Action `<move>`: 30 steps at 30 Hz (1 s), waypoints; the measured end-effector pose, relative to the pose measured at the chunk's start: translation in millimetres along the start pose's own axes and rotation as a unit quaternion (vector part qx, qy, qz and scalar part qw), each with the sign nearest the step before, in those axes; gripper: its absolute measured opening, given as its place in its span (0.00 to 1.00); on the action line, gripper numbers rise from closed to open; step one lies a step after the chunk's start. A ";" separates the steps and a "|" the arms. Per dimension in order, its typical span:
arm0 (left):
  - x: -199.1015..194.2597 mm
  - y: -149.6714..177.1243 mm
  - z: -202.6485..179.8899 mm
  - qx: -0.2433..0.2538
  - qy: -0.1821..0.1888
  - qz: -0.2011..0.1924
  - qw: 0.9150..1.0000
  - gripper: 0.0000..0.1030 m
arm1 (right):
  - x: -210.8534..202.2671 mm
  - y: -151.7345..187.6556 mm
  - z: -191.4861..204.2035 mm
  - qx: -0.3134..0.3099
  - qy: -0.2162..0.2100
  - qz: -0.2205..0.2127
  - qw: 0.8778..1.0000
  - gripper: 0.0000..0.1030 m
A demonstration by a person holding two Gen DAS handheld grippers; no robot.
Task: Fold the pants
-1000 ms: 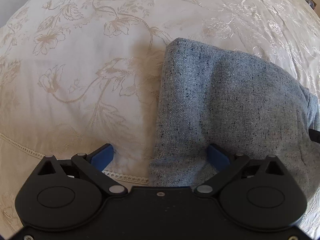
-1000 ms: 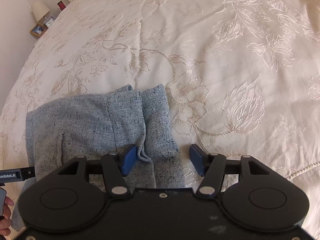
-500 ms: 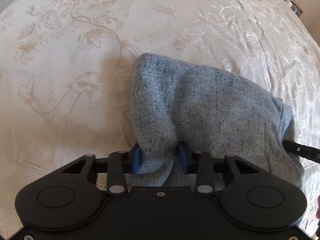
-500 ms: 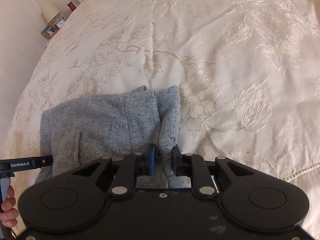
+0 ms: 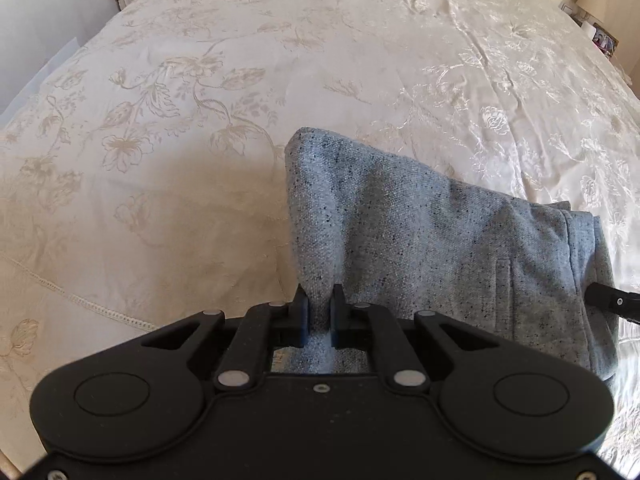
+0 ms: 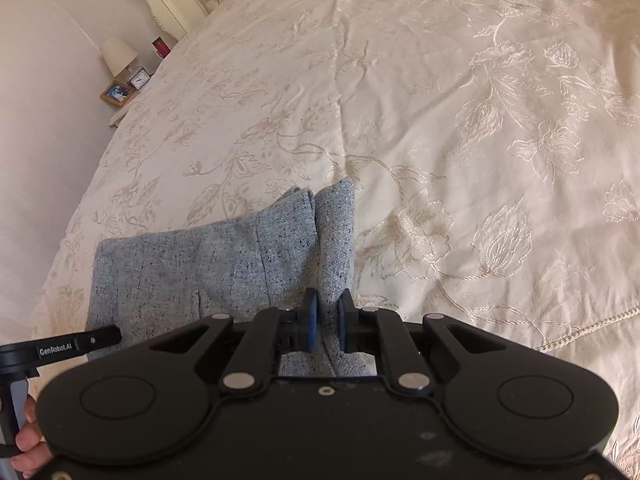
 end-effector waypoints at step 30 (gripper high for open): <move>-44.7 -18.8 278.4 -0.053 -0.082 -0.013 0.995 0.25 | 90.6 33.1 337.2 -0.067 0.003 0.040 0.997 0.17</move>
Point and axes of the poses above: each gripper's, at about its wrist camera, not at the fingertips, and x roughly the way its jaws point, z to its left, y to its underside, the point moved 1 cm from there along x, roughly the way its jaws point, and after that the axes turned 14 degrees about z, right-handed, at the moved point
